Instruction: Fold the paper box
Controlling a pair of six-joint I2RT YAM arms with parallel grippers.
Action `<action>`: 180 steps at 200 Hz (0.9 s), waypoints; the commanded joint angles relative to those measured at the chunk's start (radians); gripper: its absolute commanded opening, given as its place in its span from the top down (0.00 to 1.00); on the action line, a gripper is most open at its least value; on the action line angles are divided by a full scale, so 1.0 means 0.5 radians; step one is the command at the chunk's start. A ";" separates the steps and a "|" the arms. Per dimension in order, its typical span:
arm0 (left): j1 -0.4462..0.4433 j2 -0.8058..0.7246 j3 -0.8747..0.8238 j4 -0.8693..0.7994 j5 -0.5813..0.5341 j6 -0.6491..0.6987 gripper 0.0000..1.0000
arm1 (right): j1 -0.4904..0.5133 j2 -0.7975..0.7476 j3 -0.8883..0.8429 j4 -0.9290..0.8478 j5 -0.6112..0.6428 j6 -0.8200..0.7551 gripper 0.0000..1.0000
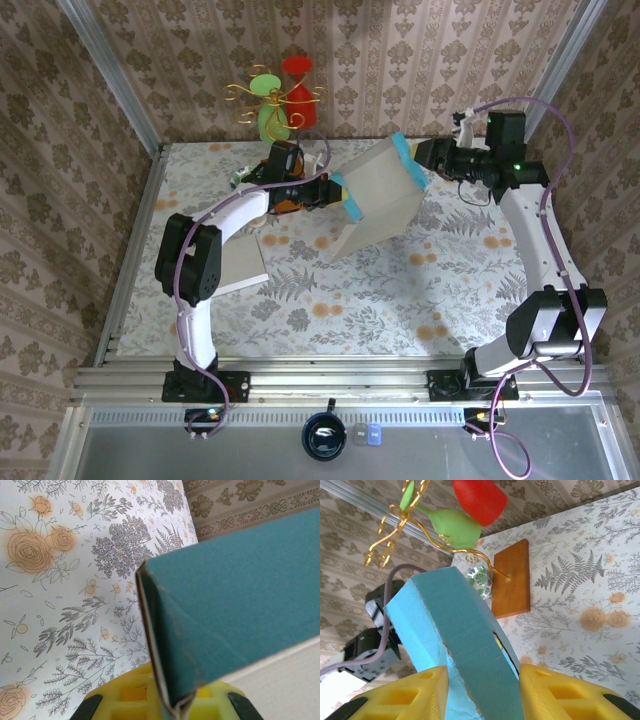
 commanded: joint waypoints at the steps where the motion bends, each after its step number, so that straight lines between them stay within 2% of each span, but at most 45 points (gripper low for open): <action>1: -0.009 0.021 0.066 -0.029 0.038 0.012 1.00 | 0.064 0.033 0.088 -0.237 0.244 -0.231 0.56; 47: -0.011 0.021 0.085 -0.051 0.040 0.021 1.00 | 0.176 0.060 0.182 -0.373 0.590 -0.400 0.54; 100: -0.020 0.029 0.127 -0.116 0.027 0.070 1.00 | 0.297 0.096 0.246 -0.451 0.821 -0.511 0.54; 147: -0.047 0.035 0.220 -0.344 -0.070 0.224 1.00 | 0.419 0.147 0.314 -0.562 1.146 -0.622 0.52; 180: -0.068 0.043 0.288 -0.457 -0.125 0.292 1.00 | 0.482 0.192 0.352 -0.633 1.414 -0.658 0.56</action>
